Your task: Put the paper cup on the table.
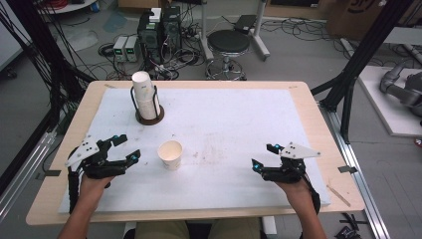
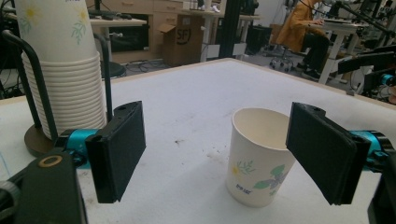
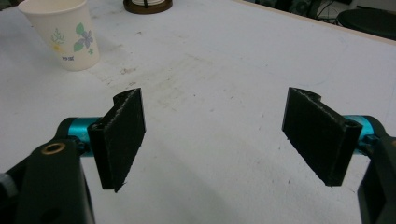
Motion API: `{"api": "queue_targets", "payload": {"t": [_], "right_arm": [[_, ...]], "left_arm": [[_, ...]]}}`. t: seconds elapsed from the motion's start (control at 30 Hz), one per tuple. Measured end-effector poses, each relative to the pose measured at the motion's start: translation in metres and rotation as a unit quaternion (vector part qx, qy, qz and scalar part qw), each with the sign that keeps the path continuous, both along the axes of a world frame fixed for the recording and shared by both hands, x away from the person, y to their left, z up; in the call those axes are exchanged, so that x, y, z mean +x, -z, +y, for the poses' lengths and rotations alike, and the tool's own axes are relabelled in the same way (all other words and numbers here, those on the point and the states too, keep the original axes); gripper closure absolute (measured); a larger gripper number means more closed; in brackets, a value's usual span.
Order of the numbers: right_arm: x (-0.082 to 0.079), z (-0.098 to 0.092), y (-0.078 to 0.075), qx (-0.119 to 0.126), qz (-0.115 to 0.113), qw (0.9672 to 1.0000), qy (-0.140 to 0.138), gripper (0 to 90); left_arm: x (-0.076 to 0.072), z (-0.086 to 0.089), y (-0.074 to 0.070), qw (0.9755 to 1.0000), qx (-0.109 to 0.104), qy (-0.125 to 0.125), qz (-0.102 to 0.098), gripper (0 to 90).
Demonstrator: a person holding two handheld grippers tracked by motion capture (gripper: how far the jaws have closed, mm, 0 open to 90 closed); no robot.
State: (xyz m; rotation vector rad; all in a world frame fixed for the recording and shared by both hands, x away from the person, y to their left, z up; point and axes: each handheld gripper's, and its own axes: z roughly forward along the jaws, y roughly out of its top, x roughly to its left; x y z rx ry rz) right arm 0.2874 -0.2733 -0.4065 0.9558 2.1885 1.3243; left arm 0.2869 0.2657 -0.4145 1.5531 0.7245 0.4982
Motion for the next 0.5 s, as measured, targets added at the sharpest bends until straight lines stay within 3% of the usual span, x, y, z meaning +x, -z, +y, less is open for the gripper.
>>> {"api": "queue_targets", "payload": {"t": [0.5], "right_arm": [[0.0006,-0.0003,0.0002,0.000,0.000,1.0000,-0.002,21.8]], "left_arm": [[-0.0009,0.0014,0.0012,0.9999,0.006,-0.008,0.002,20.0]]}}
